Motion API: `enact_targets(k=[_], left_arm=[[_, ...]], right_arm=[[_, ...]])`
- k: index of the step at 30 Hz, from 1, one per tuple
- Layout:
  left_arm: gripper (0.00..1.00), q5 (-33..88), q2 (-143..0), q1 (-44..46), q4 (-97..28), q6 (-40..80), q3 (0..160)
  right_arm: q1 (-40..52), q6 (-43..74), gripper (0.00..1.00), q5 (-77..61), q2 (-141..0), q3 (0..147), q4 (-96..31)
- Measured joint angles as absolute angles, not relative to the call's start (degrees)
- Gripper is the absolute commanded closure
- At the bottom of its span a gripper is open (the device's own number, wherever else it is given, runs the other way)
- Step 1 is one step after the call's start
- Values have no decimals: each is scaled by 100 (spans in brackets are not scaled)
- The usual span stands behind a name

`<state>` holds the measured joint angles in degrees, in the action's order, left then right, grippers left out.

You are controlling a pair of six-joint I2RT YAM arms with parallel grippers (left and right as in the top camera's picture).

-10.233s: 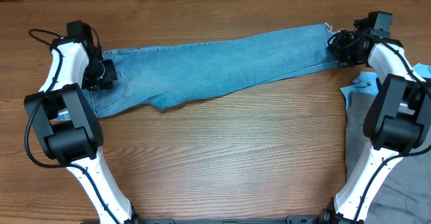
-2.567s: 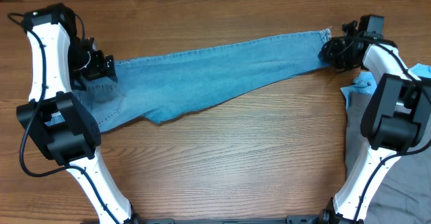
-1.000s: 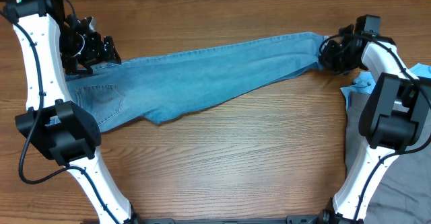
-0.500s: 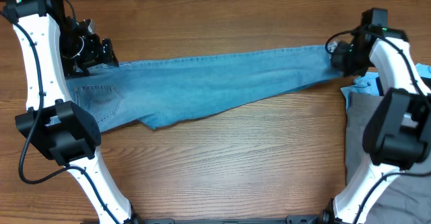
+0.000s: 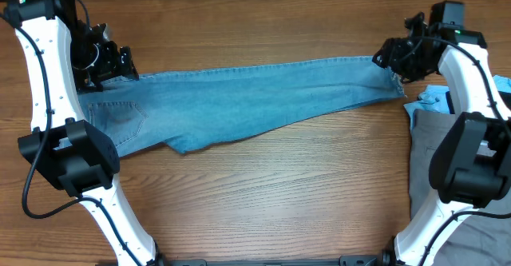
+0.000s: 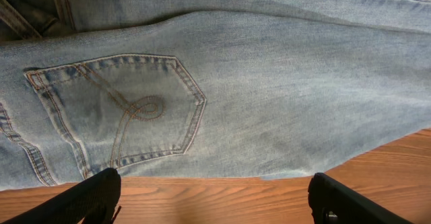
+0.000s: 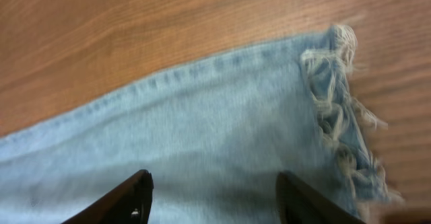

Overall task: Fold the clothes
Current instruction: 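Regrasp the frayed hem corner with the right gripper, then lift and pull the hem end rightward with the right gripper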

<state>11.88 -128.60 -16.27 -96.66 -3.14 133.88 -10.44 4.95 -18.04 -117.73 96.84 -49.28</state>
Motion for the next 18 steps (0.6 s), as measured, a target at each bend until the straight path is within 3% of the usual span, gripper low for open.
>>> enact_targets(k=[9, 18], left_arm=[[8, 1175, -12860, -1627, -9666, -314, 13388], [8, 1173, -12860, -1627, -9666, -314, 13388]], right_arm=[[-980, 687, 57, -1052, -12300, 9684, -4091], [-1166, 744, 59, -910, -12768, 9679, -4091]])
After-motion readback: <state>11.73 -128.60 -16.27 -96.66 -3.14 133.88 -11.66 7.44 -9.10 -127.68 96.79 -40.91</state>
